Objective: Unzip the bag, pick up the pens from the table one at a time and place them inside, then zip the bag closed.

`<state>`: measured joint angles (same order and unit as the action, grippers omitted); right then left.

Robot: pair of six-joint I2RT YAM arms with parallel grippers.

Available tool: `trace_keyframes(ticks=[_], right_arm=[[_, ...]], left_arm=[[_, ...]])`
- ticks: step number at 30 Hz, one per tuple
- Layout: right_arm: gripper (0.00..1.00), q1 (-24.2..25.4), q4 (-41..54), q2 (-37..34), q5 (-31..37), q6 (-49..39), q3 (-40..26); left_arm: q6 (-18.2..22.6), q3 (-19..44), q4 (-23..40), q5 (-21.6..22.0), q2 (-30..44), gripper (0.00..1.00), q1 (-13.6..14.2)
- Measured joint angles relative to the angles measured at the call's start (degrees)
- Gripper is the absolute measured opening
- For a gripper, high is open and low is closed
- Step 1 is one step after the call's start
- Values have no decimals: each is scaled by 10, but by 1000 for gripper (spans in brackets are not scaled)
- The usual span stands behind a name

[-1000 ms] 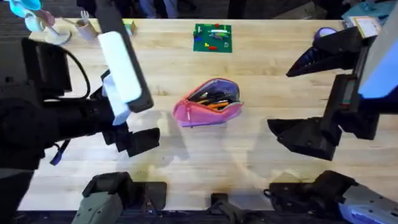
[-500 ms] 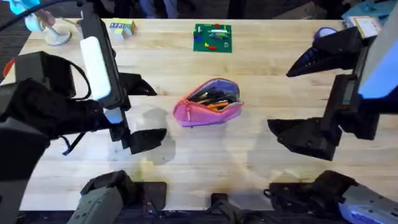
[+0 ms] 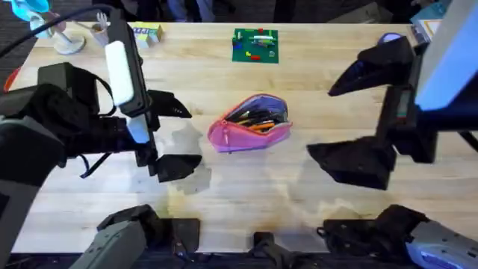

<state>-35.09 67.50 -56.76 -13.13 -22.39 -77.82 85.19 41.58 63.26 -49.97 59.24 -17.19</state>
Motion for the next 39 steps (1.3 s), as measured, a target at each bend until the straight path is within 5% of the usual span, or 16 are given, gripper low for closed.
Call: trace_keyframes(ticks=[15, 25, 30, 39], right_arm=[[998, 0, -93, -39, -65, 256, 0], [998, 0, -97, -39, -64, 348, 0], [998, -22, -101, -39, 7, 410, 0], [997, -130, -105, -41, 147, 479, 0]], left_arm=[[2, 0, 0, 3, 0, 994, 0], [2, 0, 0, 3, 0, 993, 0], [2, 0, 0, 3, 0, 993, 0], [2, 0, 1, 3, 0, 994, 0]])
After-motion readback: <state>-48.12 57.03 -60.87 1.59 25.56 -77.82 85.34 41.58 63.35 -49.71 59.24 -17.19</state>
